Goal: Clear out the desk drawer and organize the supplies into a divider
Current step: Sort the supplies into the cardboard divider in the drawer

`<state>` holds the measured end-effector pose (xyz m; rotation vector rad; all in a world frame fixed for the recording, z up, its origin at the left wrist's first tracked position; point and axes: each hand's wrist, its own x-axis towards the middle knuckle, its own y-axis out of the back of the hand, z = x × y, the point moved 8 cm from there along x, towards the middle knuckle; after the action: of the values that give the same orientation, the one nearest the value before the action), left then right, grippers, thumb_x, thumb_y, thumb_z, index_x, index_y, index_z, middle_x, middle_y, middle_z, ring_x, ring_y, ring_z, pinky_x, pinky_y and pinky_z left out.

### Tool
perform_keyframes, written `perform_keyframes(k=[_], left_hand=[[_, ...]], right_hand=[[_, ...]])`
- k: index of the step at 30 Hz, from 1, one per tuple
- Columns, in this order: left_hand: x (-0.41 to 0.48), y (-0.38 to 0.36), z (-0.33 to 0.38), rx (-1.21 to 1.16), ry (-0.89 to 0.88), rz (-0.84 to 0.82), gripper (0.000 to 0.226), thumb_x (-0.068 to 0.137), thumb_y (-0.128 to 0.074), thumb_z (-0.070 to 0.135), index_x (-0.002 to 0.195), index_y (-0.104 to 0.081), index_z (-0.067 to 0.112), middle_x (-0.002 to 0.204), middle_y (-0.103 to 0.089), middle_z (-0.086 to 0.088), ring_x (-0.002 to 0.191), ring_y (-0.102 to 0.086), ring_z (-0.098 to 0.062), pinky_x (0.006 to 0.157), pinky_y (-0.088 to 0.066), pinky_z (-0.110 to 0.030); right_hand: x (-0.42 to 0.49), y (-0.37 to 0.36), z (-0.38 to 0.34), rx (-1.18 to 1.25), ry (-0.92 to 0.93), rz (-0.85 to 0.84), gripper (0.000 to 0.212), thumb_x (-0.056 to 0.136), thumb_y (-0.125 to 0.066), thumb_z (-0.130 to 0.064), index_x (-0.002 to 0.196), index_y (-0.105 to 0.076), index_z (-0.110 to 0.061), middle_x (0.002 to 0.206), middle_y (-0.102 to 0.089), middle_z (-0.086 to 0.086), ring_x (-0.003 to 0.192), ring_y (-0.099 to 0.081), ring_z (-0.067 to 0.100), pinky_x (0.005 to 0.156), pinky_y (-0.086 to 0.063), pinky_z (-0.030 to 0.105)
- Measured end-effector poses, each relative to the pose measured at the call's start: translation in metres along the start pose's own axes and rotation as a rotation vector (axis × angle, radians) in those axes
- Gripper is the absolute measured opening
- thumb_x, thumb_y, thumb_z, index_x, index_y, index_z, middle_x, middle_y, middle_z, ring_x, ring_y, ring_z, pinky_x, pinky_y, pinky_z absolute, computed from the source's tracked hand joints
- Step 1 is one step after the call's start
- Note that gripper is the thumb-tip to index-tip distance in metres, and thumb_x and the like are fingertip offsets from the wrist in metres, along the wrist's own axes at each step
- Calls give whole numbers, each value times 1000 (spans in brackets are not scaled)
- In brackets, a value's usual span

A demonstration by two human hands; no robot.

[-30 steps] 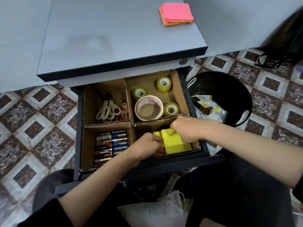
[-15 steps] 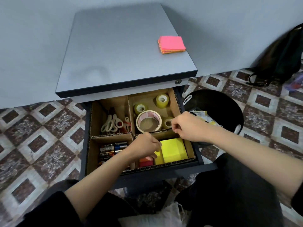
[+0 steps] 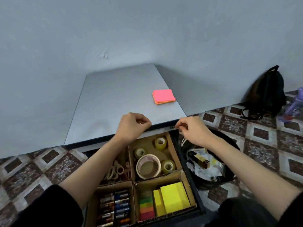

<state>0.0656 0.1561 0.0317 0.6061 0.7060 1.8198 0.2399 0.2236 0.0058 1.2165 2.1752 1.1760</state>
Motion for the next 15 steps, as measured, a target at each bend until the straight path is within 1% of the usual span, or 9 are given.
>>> perform_keyframes(k=[3,4,6,9,11,12,15], left_hand=[[32,11,17,44,-61,32,8,83,-65,17,82,-73,15,82,-71,2,76,-62,-8,65,-42,-8],[42,11,22,58,-78,32,9,83,-65,17,84,-73,14,85,-71,1,77,-62,-8,66,-42,-8],[61,8,33,97,-122,11,11,84,-66,20,92,-72,14,93,-71,0,83,-61,-8,71,-42,-13],[91,-6,44,223,-162,-47,30,82,-69,25,110,-66,14,115,-65,1,104,-58,-13,85,-40,-20],[110,-15,46,325,-161,-91,42,82,-69,25,121,-60,13,128,-57,-1,118,-51,-17,96,-38,-24],[120,-19,47,361,-148,-104,45,81,-68,23,123,-59,12,132,-55,-3,123,-48,-18,99,-36,-25],[148,-30,45,403,-87,-143,53,79,-70,21,129,-54,10,136,-51,-6,126,-45,-19,98,-35,-24]], right_hand=[[15,15,8,10,-24,60,24,91,-52,-5,105,-71,-8,104,-70,6,97,-63,20,83,-45,22],[20,18,11,5,-35,71,23,90,-53,-6,105,-71,-9,105,-71,6,98,-64,21,86,-46,24],[28,25,15,0,-53,88,22,90,-55,-9,104,-72,-10,105,-71,6,98,-64,21,88,-46,25],[39,31,23,-20,-73,91,23,90,-55,-12,106,-71,-12,107,-70,6,102,-63,21,92,-46,28],[46,34,27,-55,-68,85,23,90,-55,-15,107,-70,-14,108,-70,5,105,-62,23,92,-47,32],[49,37,29,-74,-64,86,23,89,-55,-16,107,-70,-15,108,-70,5,105,-62,23,91,-47,32],[56,46,36,-103,-67,81,23,90,-55,-18,107,-70,-15,109,-70,5,105,-61,23,91,-46,31]])
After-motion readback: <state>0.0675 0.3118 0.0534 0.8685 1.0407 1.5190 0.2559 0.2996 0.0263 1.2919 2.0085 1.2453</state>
